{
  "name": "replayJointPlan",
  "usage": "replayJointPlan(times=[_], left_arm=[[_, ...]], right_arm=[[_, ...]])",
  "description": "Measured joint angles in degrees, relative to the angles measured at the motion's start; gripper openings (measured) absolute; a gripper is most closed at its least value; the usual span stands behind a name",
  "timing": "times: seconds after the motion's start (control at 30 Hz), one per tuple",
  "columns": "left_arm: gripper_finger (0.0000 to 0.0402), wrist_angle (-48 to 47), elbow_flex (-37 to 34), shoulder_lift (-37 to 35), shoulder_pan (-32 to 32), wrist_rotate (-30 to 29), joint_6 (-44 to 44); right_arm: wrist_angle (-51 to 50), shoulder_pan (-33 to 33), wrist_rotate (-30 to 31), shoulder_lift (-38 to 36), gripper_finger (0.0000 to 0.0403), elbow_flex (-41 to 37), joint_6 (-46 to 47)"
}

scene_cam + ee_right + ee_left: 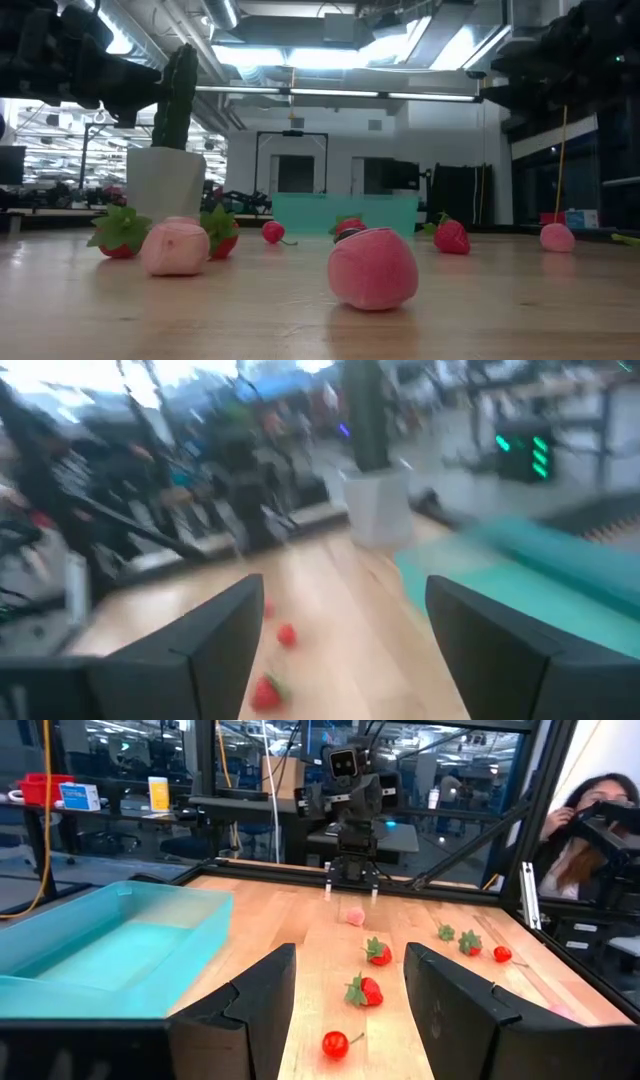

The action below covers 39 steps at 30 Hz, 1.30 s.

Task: Pick and placing Produce into tupperware
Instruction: Put the peach into the container

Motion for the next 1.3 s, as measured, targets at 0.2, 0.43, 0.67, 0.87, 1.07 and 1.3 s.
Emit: replayJointPlan(times=[0.2, 0.43, 0.67, 0.87, 1.07, 1.3], left_arm=[[0.0181, 0.02, 0.01, 0.0, 0.0, -0.14, -0.15], [0.0181, 0.02, 0.01, 0.0, 0.0, -0.14, -0.13], [0.0181, 0.02, 0.02, 0.0, 0.0, -0.14, -0.98], [0.0181, 0.48, 0.01, 0.0, 0.0, -1.28, -3.08], [0.0181, 0.46, -0.01, 0.0, 0.0, -1.28, -2.94], [0.0181, 0.46, 0.01, 0.01, 0.0, -1.26, -3.08]], right_arm=[[-18.6, 0.3, 0.14, 5.96, 0.0279, 11.28, 5.83], [-35.37, 0.45, 0.16, 15.12, 0.0279, 21.16, 18.07], [-46.82, 0.45, 0.83, 26.97, 0.0278, 25.93, 27.09], [-54.47, 0.45, 0.68, 35.38, 0.0278, 28.71, 36.43], [-54.91, 0.45, 0.79, 42.68, 0.0278, 29.04, 40.81], [-53.24, 2.73, 0.8, 49.8, 0.0278, 29.02, 40.87]])
